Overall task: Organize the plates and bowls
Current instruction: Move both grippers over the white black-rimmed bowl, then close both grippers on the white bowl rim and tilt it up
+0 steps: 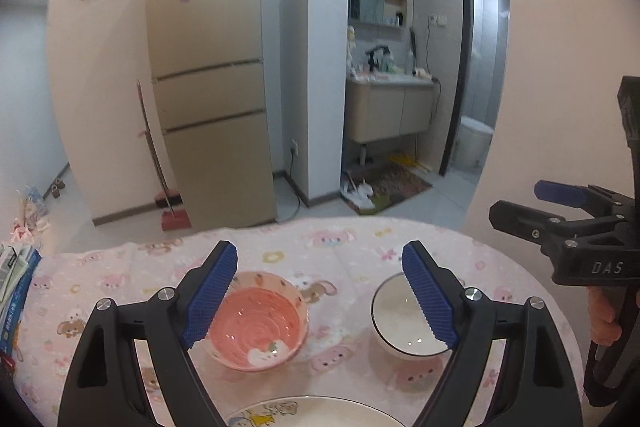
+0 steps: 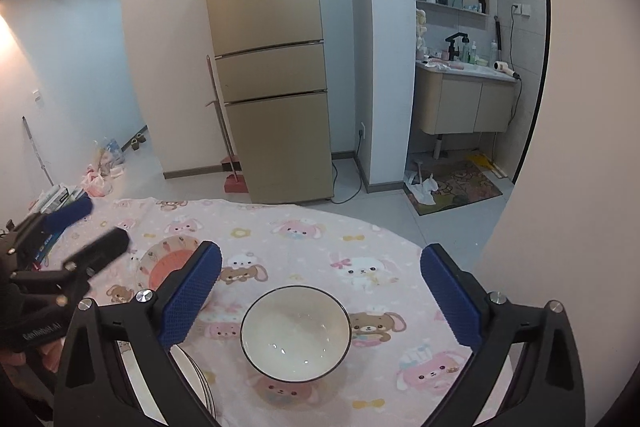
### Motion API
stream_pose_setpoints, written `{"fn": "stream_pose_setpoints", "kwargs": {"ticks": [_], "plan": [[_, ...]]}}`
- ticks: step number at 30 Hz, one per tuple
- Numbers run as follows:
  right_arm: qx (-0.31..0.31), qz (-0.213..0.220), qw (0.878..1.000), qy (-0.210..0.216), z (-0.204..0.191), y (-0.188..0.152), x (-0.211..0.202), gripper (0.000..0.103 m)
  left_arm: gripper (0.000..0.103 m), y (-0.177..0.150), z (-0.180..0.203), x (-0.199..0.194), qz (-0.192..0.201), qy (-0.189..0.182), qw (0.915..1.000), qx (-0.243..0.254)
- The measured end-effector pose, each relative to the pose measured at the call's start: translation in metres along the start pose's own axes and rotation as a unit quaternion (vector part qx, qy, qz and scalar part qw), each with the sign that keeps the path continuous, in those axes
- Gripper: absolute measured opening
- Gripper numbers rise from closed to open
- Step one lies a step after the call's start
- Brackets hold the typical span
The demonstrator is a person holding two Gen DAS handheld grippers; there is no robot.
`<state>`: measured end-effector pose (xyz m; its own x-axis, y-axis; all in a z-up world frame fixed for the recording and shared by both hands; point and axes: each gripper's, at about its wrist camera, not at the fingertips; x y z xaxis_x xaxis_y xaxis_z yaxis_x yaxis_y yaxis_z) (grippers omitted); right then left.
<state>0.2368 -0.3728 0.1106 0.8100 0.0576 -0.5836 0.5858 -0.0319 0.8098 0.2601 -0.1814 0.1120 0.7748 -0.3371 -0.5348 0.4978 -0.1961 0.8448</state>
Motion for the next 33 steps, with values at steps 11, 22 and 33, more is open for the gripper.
{"fn": "stream_pose_setpoints", "kwargs": {"ticks": [11, 22, 33], "plan": [[0.054, -0.094, 0.994, 0.018, 0.032, -0.028, 0.060, 0.077, 0.087, -0.021, 0.008, 0.067, -0.085, -0.003, 0.9960, -0.028], [0.063, -0.191, 0.979, 0.036, 0.044, -0.057, 0.104, 0.053, 0.061, -0.042, 0.019, 0.125, -0.176, -0.006, 0.9842, -0.018], [0.054, -0.232, 0.970, 0.049, 0.037, -0.072, 0.125, 0.031, 0.037, -0.058, 0.036, 0.146, -0.219, -0.015, 0.9755, 0.006]]}}
Point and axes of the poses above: each gripper's, at about its wrist camera, not at the fingertips, and x roughly the way its jaws point, z to its right, y to its top, and after that the axes turned 1 degree about -y, right-handed
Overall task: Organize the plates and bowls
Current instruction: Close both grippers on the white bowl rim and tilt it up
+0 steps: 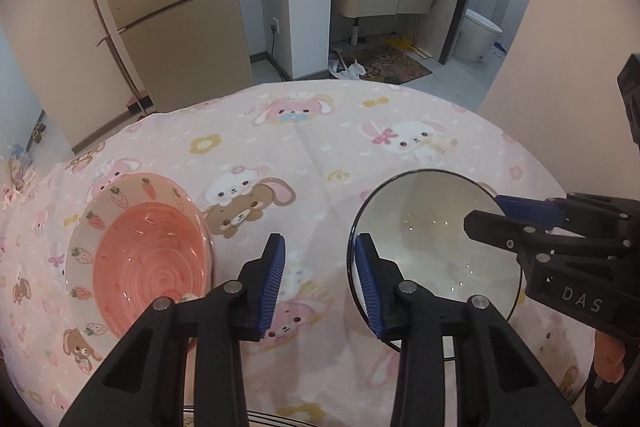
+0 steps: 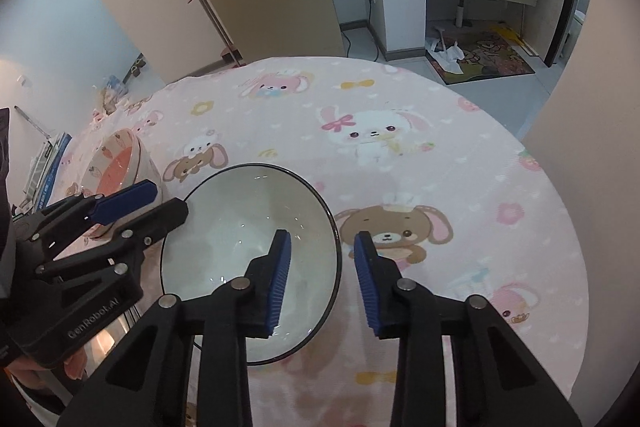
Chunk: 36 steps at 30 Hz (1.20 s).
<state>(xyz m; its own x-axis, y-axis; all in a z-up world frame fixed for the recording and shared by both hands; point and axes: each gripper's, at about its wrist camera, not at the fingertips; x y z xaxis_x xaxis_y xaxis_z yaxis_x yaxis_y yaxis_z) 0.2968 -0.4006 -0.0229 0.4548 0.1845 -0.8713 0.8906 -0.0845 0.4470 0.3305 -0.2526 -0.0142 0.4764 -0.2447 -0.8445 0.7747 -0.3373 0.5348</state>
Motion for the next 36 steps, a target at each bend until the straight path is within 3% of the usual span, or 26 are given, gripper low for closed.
{"fn": "stream_pose_setpoints", "kwargs": {"ticks": [5, 11, 13, 19, 22, 29, 36], "plan": [[0.001, -0.009, 1.000, -0.004, 0.000, 0.000, 0.005, 0.022, 0.037, 0.001, 0.005, 0.007, -0.009, 0.003, 0.9999, 0.006], [-0.001, -0.013, 1.000, -0.007, 0.000, 0.001, 0.008, 0.019, 0.035, 0.003, 0.006, 0.019, -0.029, -0.016, 0.9994, -0.003], [-0.001, -0.013, 1.000, -0.009, 0.000, 0.000, 0.009, 0.015, 0.028, 0.004, 0.006, 0.023, -0.033, -0.015, 0.9993, -0.006], [0.004, -0.011, 1.000, -0.010, 0.003, 0.002, 0.010, 0.010, 0.027, 0.005, 0.004, 0.028, -0.042, -0.029, 0.9985, -0.019], [0.002, -0.013, 1.000, -0.009, 0.002, 0.002, 0.011, 0.007, 0.017, 0.005, 0.006, 0.028, -0.045, -0.036, 0.9982, -0.020], [-0.018, -0.018, 0.999, -0.025, -0.004, -0.001, 0.014, 0.007, 0.012, 0.002, 0.014, 0.031, -0.060, -0.032, 0.9977, -0.001], [-0.019, -0.019, 0.999, -0.020, -0.003, -0.001, 0.015, 0.007, 0.013, 0.001, 0.010, 0.033, -0.074, -0.049, 0.9958, -0.023]]}}
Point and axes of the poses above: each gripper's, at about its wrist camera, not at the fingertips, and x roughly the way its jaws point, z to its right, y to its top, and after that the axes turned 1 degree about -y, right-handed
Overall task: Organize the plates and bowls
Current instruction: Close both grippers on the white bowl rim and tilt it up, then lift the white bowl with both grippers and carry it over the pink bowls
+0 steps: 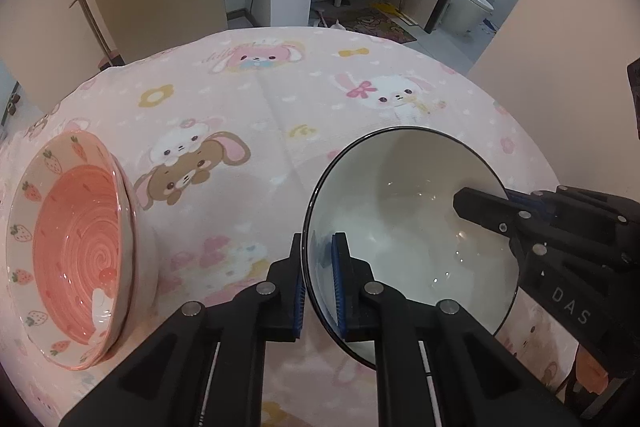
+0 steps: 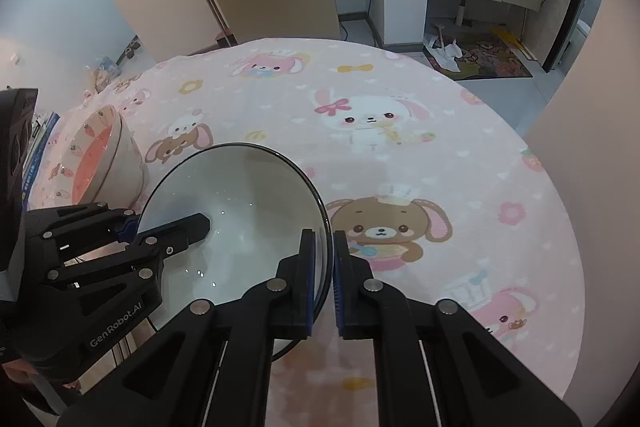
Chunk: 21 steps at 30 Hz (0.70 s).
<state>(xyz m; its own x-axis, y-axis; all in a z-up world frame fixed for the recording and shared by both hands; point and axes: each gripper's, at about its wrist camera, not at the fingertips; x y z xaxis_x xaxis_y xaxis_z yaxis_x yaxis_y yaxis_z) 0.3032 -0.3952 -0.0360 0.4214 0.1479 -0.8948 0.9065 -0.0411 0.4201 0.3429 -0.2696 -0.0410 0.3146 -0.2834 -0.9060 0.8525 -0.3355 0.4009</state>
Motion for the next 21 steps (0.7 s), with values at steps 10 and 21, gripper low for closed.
{"fn": "stream_pose_setpoints", "kwargs": {"ticks": [10, 21], "plan": [[0.010, 0.053, 0.999, -0.007, -0.003, -0.001, -0.035, 0.009, 0.011, -0.011, 0.014, -0.044, 0.077, 0.019, 0.9967, 0.014], [-0.008, 0.112, 0.994, 0.001, -0.033, -0.004, -0.079, 0.008, 0.011, -0.026, 0.002, -0.100, 0.143, 0.032, 0.9893, 0.006]]}}
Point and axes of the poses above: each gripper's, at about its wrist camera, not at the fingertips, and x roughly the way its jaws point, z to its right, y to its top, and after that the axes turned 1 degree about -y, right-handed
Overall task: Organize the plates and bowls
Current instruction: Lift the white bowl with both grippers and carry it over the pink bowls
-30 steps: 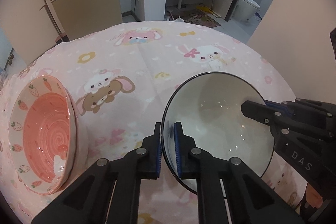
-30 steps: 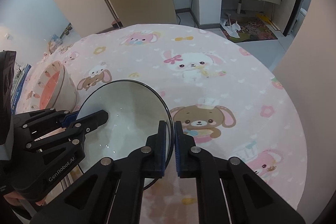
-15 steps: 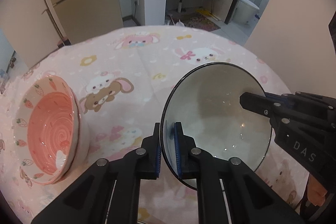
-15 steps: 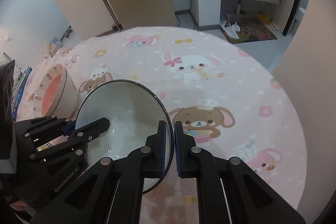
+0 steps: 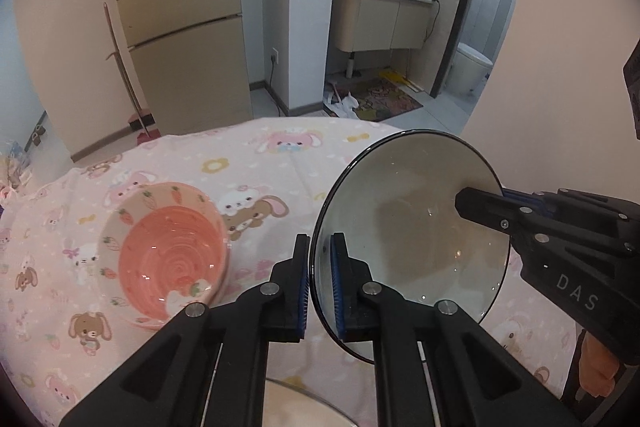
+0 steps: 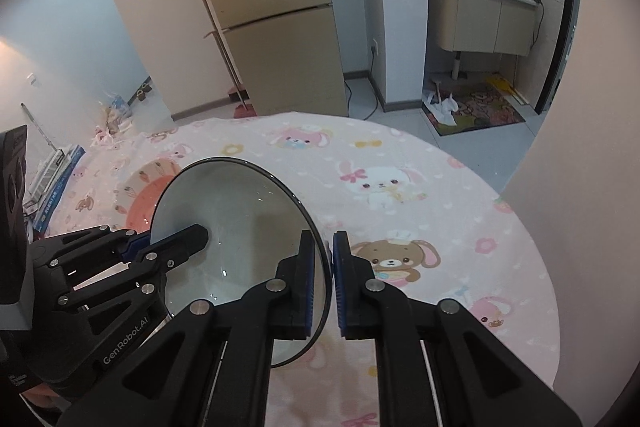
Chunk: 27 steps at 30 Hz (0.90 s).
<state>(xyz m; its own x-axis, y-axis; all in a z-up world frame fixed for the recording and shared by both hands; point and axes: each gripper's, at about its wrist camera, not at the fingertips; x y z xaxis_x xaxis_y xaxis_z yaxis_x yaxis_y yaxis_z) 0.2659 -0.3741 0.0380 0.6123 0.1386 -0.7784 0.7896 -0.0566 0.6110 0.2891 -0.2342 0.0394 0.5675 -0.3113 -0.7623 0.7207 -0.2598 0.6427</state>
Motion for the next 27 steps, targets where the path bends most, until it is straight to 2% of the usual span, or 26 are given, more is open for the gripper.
{"fn": "stream_pose_setpoints", "kwargs": {"ticks": [6, 9, 13, 17, 21, 27], "plan": [[-0.027, 0.009, 1.000, 0.005, -0.030, 0.006, -0.013, 0.007, 0.011, -0.001, -0.028, -0.038, 0.040, 0.000, 0.9989, -0.023], [-0.041, 0.024, 0.999, 0.009, -0.049, 0.013, -0.024, 0.007, 0.011, 0.002, -0.041, -0.058, 0.061, 0.016, 0.9977, -0.027], [-0.060, 0.052, 0.997, 0.015, -0.077, 0.023, -0.039, 0.007, 0.011, 0.005, -0.067, -0.089, 0.098, 0.031, 0.9936, -0.048], [-0.067, 0.074, 0.994, 0.046, -0.107, 0.036, -0.046, 0.008, 0.011, 0.008, -0.097, -0.116, 0.130, 0.055, 0.9872, -0.074], [-0.074, 0.091, 0.991, 0.061, -0.137, 0.040, -0.042, 0.008, 0.011, 0.006, -0.118, -0.127, 0.139, 0.074, 0.9834, -0.090], [-0.080, 0.082, 0.992, 0.058, -0.153, 0.037, -0.026, 0.008, 0.011, 0.006, -0.130, -0.120, 0.122, 0.078, 0.9854, -0.090]]}}
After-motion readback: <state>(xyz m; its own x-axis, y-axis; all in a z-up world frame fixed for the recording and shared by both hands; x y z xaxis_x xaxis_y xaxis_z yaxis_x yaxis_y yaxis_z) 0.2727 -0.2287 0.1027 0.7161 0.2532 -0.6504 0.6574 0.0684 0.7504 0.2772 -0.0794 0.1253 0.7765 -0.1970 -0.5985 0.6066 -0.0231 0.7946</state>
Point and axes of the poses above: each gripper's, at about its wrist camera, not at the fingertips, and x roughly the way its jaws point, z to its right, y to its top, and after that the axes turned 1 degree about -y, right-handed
